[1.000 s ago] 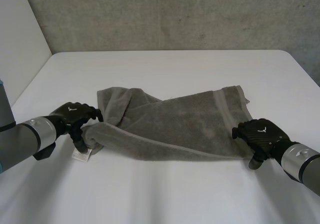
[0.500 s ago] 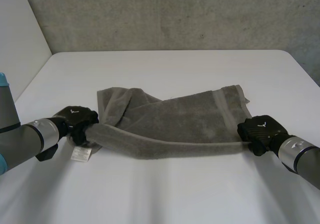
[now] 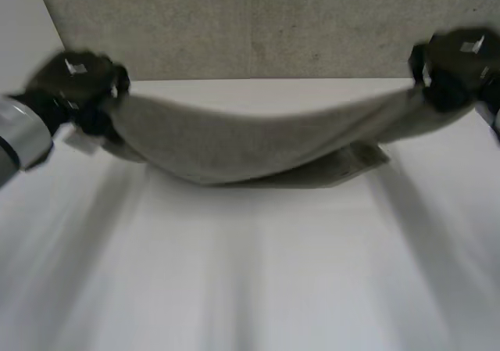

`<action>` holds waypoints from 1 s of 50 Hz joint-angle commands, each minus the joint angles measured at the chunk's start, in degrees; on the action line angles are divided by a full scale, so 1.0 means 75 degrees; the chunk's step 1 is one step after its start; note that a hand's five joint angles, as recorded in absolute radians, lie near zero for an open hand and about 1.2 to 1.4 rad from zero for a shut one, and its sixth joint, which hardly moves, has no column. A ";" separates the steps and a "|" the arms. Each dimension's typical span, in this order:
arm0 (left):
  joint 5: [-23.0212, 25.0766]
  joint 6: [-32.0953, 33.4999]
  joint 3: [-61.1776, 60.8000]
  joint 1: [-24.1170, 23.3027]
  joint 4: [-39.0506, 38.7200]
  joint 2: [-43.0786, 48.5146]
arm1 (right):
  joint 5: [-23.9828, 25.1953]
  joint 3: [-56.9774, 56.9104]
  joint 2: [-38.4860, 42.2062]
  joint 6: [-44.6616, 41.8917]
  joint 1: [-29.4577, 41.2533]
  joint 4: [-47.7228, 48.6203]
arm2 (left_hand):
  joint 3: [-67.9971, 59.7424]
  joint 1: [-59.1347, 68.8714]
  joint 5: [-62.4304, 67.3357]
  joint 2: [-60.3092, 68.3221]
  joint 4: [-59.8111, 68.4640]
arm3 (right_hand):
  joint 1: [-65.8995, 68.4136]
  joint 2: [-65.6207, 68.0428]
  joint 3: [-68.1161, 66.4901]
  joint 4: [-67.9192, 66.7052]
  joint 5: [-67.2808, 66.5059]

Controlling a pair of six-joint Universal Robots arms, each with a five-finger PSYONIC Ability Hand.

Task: Fold the towel.

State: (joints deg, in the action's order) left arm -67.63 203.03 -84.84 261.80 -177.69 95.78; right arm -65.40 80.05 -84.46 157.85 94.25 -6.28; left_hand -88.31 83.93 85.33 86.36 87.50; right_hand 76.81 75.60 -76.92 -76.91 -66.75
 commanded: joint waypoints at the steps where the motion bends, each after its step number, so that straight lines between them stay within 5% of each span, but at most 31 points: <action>1: -0.0229 -0.0959 0.0365 0.0027 -0.0753 -0.1367 | 0.0153 -0.2045 -0.0388 -0.0047 -0.0145 -0.1551 | 0.1109 -0.0524 -0.2043 -0.0849 -0.1001 | 0.0425 0.0587 -0.0410 -0.0412 -0.0433; 7: -0.0300 -0.1266 0.0683 0.0027 -0.0765 -0.1262 | 0.0106 -0.2822 0.0292 -0.0375 -0.0075 -0.2104 | 0.1109 -0.0524 -0.2043 -0.0849 -0.1001 | 0.0425 0.0587 -0.0410 -0.0412 -0.0433; 15: -0.0300 -0.1008 0.1081 -0.0137 -0.0777 0.0613 | -0.0515 -0.3408 0.1921 -0.1465 0.0698 -0.2631 | 0.1109 -0.0524 -0.2043 -0.0849 -0.1001 | 0.0425 0.0587 -0.0410 -0.0412 -0.0433; 21: -0.0335 0.0222 0.1667 -0.0243 -0.0788 0.2546 | -0.1113 -0.3771 0.3198 -0.2285 0.1191 -0.2291 | 0.1109 -0.0524 -0.2043 -0.0849 -0.1001 | 0.0425 0.0587 -0.0410 -0.0412 -0.0433; 26: -0.0884 0.1381 0.2742 -0.0359 -0.0998 0.3845 | -0.1358 -0.4286 0.4053 -0.2402 0.1542 -0.0271 | 0.1109 -0.0524 -0.2043 -0.0849 -0.1001 | 0.0425 0.0587 -0.0410 -0.0412 -0.0433; 32: -0.1518 0.0972 0.3437 -0.0489 -0.2019 0.3800 | -0.1722 -0.4275 0.3983 -0.2367 0.1648 0.2361 | 0.1109 -0.0524 -0.2043 -0.0849 -0.1001 | 0.0425 0.0587 -0.0410 -0.0412 -0.0433; 37: -0.2057 -0.0700 0.3402 -0.0594 -0.3949 0.2433 | -0.1957 -0.3715 0.2920 -0.1994 0.1636 0.4422 | 0.1109 -0.0524 -0.2043 -0.0849 -0.1001 | 0.0425 0.0587 -0.0410 -0.0412 -0.0433; 44: -0.1871 -0.1208 0.2619 -0.0547 -0.3965 0.1808 | -0.1793 -0.3070 0.2472 -0.1430 0.1577 0.3830 | 0.1109 -0.0524 -0.2043 -0.0849 -0.1001 | 0.0425 0.0587 -0.0410 -0.0412 -0.0433; 50: -0.1496 -0.1009 0.1027 -0.0536 -0.3567 0.1855 | -0.0705 -0.1864 0.2063 -0.1523 0.1566 0.1932 | 0.1109 -0.0524 -0.2043 -0.0849 -0.1001 | 0.0425 0.0587 -0.0410 -0.0412 -0.0433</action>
State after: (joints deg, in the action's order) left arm -81.93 193.90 -64.96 257.59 -207.95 109.62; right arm -78.21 57.28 -66.14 146.53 106.17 22.99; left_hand -88.61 84.21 85.33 86.63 87.50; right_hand 77.03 76.09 -77.21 -76.92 -66.70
